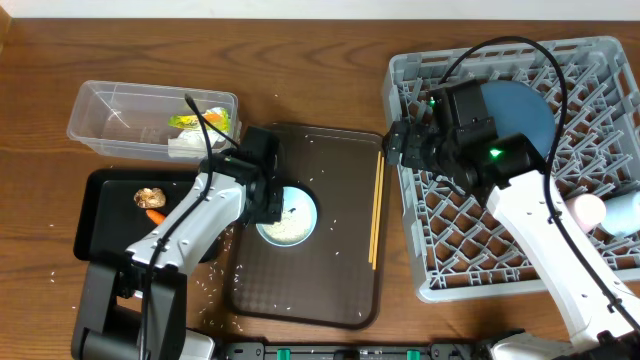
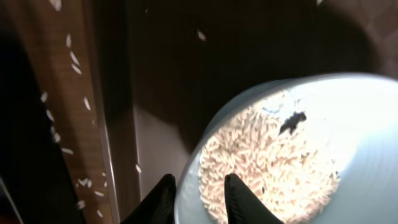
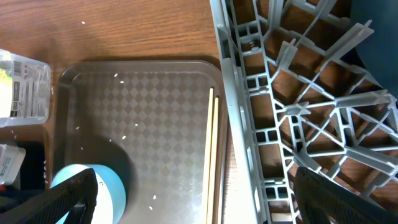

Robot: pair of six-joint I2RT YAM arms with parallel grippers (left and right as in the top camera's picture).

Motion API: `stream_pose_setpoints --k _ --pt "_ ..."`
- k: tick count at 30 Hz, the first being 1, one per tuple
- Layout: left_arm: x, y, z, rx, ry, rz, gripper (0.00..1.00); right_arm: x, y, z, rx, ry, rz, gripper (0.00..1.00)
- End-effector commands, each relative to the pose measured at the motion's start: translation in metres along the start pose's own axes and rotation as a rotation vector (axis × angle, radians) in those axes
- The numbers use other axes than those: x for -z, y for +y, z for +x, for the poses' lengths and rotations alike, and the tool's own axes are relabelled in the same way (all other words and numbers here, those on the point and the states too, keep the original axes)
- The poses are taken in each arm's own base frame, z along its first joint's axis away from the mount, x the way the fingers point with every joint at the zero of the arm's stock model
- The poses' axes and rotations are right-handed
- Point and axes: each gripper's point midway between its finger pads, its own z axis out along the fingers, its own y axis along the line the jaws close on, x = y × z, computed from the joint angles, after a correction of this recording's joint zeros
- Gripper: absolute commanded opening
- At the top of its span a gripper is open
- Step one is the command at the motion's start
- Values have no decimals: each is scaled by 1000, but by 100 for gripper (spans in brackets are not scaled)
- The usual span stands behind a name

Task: Sort waste into correct bins and load items into the dishwasher rack
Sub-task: 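Grasp the light-blue rice bowl rim with the left gripper and lift, then tip the rice bowl over the black tray to empty the rice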

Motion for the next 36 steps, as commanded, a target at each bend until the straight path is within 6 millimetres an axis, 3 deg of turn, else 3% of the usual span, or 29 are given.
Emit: stream_pose_setpoints --k 1,8,11,14,23,30,36 --pt "-10 5 1 -11 13 -25 26 0 -1 -2 5 -7 6 94" --pt "-36 8 10 -29 80 -40 19 0 -2 -1 12 1 10 94" --pt "-36 7 9 -28 78 -38 11 0 -2 -1 13 0 11 94" --pt "-32 6 8 -28 69 -33 11 1 -5 -2 15 -8 27 95" --pt "7 7 2 -29 -19 -28 6 1 -6 -2 15 -7 31 95" --pt "56 47 4 -7 -135 -236 6 1 -6 -2 15 -8 31 96" --pt "71 36 5 -24 -181 -191 6 1 -5 -3 15 -15 27 95"
